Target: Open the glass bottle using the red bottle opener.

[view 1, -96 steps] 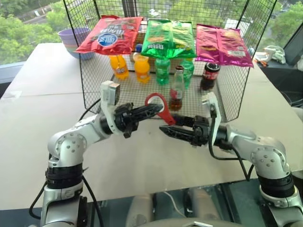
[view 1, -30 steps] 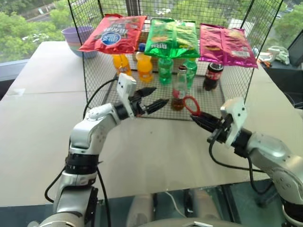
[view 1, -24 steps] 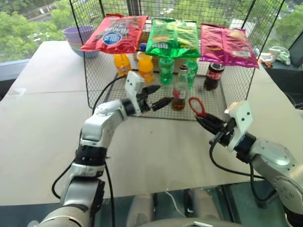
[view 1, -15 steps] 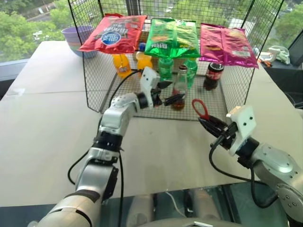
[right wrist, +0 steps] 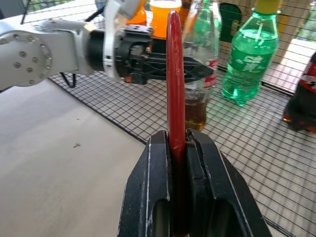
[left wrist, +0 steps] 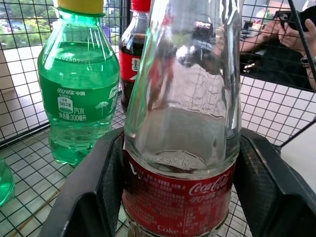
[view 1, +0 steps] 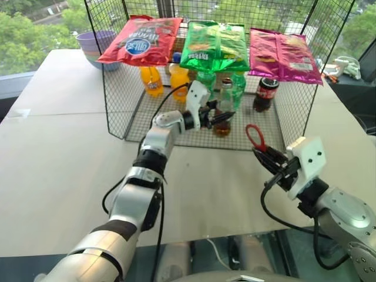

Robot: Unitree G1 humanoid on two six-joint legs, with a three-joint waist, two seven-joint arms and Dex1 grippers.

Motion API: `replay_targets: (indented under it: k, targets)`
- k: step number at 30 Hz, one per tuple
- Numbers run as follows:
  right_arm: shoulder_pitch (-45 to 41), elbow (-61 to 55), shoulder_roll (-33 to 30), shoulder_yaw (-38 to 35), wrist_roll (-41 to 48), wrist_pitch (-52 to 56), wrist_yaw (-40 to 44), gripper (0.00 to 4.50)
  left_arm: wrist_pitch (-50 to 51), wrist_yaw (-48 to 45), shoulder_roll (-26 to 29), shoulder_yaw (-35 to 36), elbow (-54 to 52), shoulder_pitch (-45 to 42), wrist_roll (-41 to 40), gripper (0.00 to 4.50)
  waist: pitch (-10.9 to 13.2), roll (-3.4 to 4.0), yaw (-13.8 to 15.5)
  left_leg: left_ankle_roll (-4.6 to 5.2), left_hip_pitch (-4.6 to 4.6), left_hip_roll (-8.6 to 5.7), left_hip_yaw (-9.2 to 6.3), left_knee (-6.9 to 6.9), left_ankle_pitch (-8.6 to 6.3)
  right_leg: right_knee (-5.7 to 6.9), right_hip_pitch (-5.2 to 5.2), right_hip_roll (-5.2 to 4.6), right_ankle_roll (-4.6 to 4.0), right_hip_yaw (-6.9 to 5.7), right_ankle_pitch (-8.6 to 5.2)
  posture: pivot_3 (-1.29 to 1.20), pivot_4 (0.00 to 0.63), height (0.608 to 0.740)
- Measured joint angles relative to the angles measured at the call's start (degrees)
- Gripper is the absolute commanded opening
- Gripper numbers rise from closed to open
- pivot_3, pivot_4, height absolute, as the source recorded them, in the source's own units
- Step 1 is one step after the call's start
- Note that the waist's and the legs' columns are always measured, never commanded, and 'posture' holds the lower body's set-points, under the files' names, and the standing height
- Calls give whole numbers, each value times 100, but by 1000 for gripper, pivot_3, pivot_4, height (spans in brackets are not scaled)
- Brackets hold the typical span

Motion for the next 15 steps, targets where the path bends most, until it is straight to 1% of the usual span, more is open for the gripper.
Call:
replay_targets:
  k: [2,4,6,8,11,13,15]
  targets:
    - [23,-31,-1,-35,2,0,3,0,304,-353,130,45,-338,165,-220,2475,0,0,-14,0,-13,1,-3,1,0,1,-11,1,1,-1,1,0,150,740]
    - [33,-28,-6,-64,0,-3,19,0,772,-743,424,68,-1062,479,-492,2475,1,1,-49,-1,-20,4,-13,1,1,3,-20,1,1,-1,1,0,150,740]
    - [38,-23,-12,-82,-7,-9,42,0,1112,-912,655,145,-1684,688,-689,2475,2,2,-55,-1,-21,4,-25,1,1,5,-23,1,1,-1,0,0,150,740]
    - [20,-2,-15,-92,-15,-26,103,0,1350,-991,883,188,-2326,866,-831,2475,1,3,-41,-1,-20,3,-26,2,1,6,-21,0,1,-2,0,0,150,740]
    - [-7,107,-22,-90,-46,-79,200,0,1561,-1128,1253,200,-3301,1358,-993,2475,1,4,-46,-1,-14,3,-22,4,1,6,-17,-1,1,2,0,0,150,740]
    - [-49,258,-25,-66,-115,-158,297,0,1711,-1079,1416,213,-3936,1898,-1103,2475,0,5,-46,-1,-9,4,-22,6,1,9,-14,-1,1,3,0,0,150,740]
    - [-82,375,-26,-41,-186,-224,399,0,1805,-955,1449,206,-4349,2439,-1141,2475,0,5,-38,-1,-7,4,-23,8,1,13,-14,-1,0,4,0,0,150,740]
